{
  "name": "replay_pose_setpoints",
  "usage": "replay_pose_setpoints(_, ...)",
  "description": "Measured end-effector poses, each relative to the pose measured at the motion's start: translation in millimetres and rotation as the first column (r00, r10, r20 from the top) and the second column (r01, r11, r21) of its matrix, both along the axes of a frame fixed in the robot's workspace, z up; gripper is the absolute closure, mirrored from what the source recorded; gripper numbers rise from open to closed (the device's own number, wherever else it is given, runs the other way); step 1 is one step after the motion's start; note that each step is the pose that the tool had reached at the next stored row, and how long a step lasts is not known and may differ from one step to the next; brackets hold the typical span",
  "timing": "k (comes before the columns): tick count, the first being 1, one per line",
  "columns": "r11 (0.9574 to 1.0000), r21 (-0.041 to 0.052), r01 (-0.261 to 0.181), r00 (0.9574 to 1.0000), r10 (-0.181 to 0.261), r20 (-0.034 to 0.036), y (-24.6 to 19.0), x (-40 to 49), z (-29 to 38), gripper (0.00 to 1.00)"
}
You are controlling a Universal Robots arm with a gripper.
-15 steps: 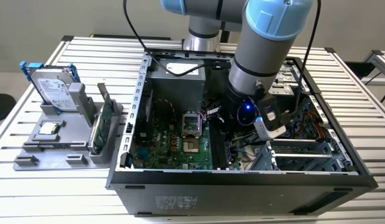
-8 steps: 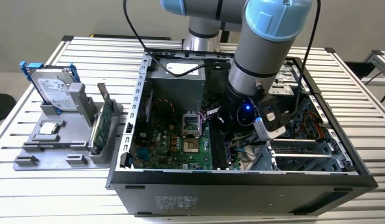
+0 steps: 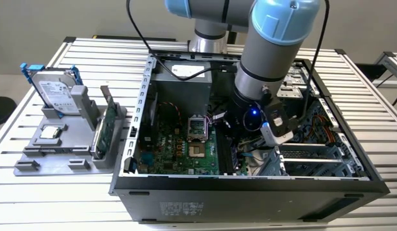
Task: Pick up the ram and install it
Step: 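Insert the ram into the slot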
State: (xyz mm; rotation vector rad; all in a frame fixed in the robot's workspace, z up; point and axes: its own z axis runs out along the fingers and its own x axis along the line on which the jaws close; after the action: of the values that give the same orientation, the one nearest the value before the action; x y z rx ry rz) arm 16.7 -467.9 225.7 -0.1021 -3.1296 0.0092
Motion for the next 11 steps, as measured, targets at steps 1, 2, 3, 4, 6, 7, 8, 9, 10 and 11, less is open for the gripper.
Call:
replay_pose_setpoints(1,1.0,-0.0002,0.0,1.0,0.0,0.0,0.0,0.0,-0.5,1.0)
replay_pose_setpoints(2,1.0,-0.0004,0.0,1.0,0.0,0.0,0.0,0.0,-1.0,1.0)
replay_pose_setpoints(3,1.0,-0.0005,0.0,1.0,0.0,0.0,0.0,-0.1,-1.5,1.0)
replay_pose_setpoints(4,1.0,-0.0007,0.0,1.0,0.0,-0.0001,-0.1,-0.1,-1.7,1.0)
replay_pose_setpoints(6,1.0,-0.0003,0.0,1.0,0.0,0.0001,0.1,-0.1,-2.6,1.0)
replay_pose_setpoints(7,1.0,-0.0004,0.0,1.0,0.0,0.0,0.2,-0.1,-2.9,1.0)
replay_pose_setpoints(8,1.0,-0.0005,0.0,1.0,0.0,0.0,0.4,-0.1,-3.1,1.0)
replay_pose_setpoints(9,1.0,-0.0007,0.0,1.0,0.0,0.0,0.4,-0.1,-3.2,1.0)
replay_pose_setpoints(10,1.0,-0.0006,0.0,1.0,0.0,0.0,0.6,-0.1,-3.5,1.0)
replay_pose_setpoints(11,1.0,-0.0006,0.0,1.0,0.0,0.0,0.8,-0.1,-3.7,1.0)
